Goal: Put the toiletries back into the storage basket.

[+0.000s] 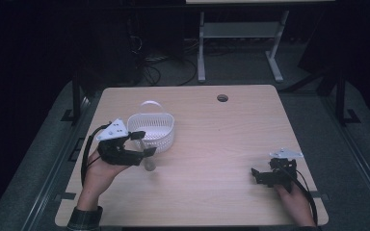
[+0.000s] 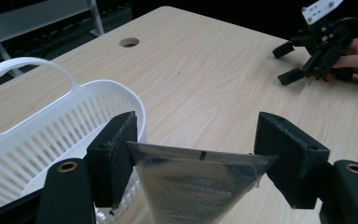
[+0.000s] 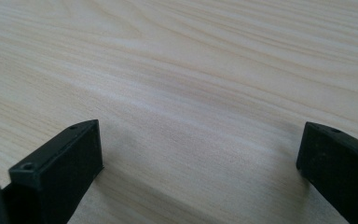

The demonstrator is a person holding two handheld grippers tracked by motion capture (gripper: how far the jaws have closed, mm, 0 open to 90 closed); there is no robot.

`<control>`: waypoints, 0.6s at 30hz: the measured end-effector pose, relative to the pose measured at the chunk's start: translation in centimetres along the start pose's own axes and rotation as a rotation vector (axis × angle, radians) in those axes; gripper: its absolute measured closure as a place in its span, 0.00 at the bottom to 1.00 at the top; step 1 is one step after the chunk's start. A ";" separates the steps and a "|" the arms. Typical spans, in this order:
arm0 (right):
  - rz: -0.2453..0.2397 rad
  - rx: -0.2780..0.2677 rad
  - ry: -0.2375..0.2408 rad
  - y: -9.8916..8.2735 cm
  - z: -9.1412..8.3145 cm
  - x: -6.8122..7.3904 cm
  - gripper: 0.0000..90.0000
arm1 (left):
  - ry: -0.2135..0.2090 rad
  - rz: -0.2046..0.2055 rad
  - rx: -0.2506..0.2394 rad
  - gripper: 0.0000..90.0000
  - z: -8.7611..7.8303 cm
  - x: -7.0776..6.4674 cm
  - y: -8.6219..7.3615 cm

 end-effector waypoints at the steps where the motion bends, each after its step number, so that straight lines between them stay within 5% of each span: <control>1: 0.000 0.000 0.000 0.0 0.0 0.0 0.00 | 0.003 -0.004 0.000 0.33 -0.1 0.1 0.0; 18: 0.000 0.000 -0.001 0.0 0.0 0.0 0.00 | 0.047 -0.034 0.020 0.33 -1.1 2.3 -0.2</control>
Point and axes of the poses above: each handheld gripper's, and its own axes: z roughly forward along the jaws, y roughly out of its top, x roughly to its left, the point moved 8 cm from there along z, roughly forward along the jaws, and after that the axes turned 5 degrees about -y, right-handed, at the moved point
